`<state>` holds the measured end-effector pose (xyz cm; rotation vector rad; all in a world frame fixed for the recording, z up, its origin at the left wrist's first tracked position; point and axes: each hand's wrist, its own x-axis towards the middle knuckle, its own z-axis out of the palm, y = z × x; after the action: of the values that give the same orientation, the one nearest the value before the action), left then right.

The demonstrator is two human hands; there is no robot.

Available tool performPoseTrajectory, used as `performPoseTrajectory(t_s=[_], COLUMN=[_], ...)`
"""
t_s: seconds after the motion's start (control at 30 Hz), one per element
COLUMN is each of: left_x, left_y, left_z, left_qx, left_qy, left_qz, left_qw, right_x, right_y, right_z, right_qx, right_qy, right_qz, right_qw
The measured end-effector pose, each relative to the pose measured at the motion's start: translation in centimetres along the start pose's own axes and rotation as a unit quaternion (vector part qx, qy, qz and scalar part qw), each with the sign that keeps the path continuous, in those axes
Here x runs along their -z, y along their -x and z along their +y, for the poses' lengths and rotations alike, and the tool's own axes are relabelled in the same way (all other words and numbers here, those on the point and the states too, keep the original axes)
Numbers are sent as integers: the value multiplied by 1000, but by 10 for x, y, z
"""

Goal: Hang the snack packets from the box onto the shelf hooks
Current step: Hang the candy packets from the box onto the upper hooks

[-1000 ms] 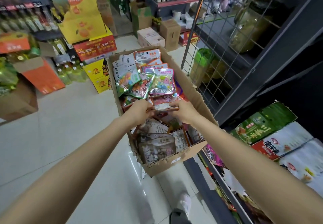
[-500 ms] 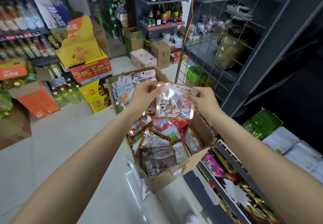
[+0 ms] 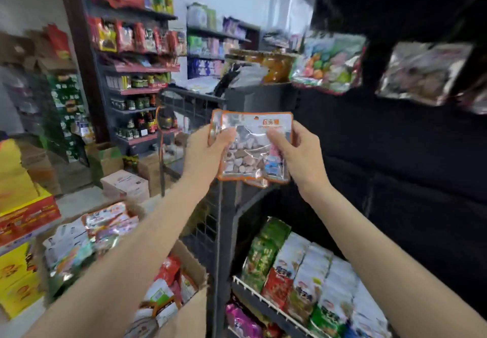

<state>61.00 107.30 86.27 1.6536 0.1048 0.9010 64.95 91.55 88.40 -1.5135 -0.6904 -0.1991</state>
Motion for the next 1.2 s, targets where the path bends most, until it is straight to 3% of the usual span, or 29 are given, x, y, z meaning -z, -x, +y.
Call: performPoseTrajectory(t_s=[0.23, 0.47, 0.6, 0.77, 1.0, 1.2], left_x=[-149, -259, -300, -320, -337, -344], left_y=[33, 86, 96, 108, 117, 112], left_z=[89, 152, 169, 193, 215, 215], left_qx=[-57, -125, -171, -238, -407, -422], left_qy=[100, 154, 92, -33, -165, -208], left_qz=[-17, -24, 7, 62, 100, 118], left_qw=[993, 980, 981, 969, 893, 875], right_x=[157, 280, 326, 374, 409, 415], right_y=[23, 57, 70, 83, 77, 76], right_z=[-52, -79, -92, -110, -127, -131], right_qx=[54, 91, 107, 103, 100, 96], right_qy=[80, 197, 253, 230, 212, 241], right_qz=[92, 226, 265, 353, 426, 438], right_qw=[991, 950, 924, 901, 874, 861])
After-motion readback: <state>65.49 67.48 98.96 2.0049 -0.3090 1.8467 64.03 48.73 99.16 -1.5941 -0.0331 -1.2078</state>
